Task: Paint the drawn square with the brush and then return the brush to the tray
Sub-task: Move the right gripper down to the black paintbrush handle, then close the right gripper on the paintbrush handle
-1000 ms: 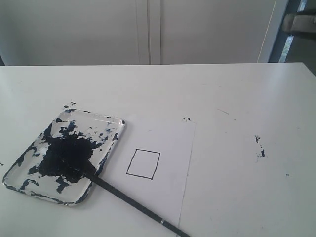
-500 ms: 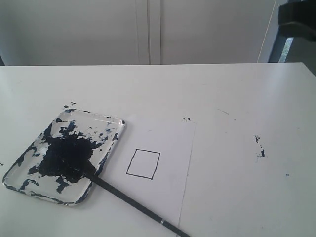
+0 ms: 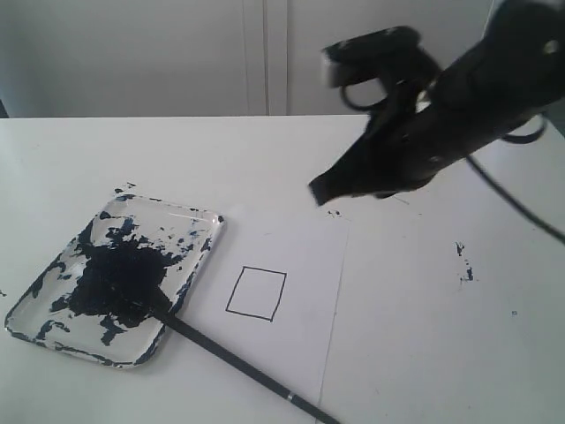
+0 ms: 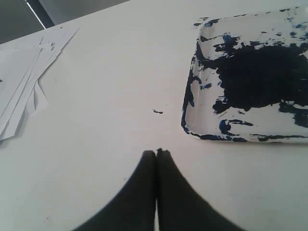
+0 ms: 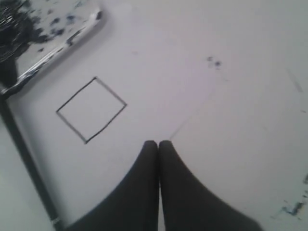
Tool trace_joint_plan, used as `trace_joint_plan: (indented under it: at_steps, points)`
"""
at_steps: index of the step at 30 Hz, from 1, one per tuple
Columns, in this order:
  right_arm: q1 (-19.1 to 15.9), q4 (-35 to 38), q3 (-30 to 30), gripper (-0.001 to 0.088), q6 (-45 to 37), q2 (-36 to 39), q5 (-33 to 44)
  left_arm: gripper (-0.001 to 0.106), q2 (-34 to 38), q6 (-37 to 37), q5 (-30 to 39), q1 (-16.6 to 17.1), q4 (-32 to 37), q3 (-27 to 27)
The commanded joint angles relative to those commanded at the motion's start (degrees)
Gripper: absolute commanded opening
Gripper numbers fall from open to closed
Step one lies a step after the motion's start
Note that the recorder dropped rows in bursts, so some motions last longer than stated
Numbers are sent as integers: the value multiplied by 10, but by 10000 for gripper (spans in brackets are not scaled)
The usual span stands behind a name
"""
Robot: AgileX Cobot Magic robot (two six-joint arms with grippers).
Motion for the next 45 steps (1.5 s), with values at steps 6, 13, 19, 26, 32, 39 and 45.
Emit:
trace_joint_plan:
  at_steps: [6, 13, 19, 26, 32, 39, 45]
  points:
    - [85, -26, -7, 0, 0, 68, -68, 0, 0, 0, 0, 0, 0, 0]
    - [128, -26, -7, 19, 14, 115, -158, 0, 0, 0, 0, 0, 0, 0]
    - [131, -28, -7, 513, 56, 130, -142, 0, 0, 0, 0, 0, 0, 0]
    - [131, -29, -6, 537, 9, 158, -30, 0, 0, 0, 0, 0, 0, 0]
    - [147, -30, -6, 512, -4, 209, -36, 0, 0, 0, 0, 0, 0, 0]
    - [148, -30, -6, 407, -1, 231, -57, 0, 0, 0, 0, 0, 0, 0]
    - [148, -30, -6, 205, -1, 231, -61, 0, 0, 0, 0, 0, 0, 0]
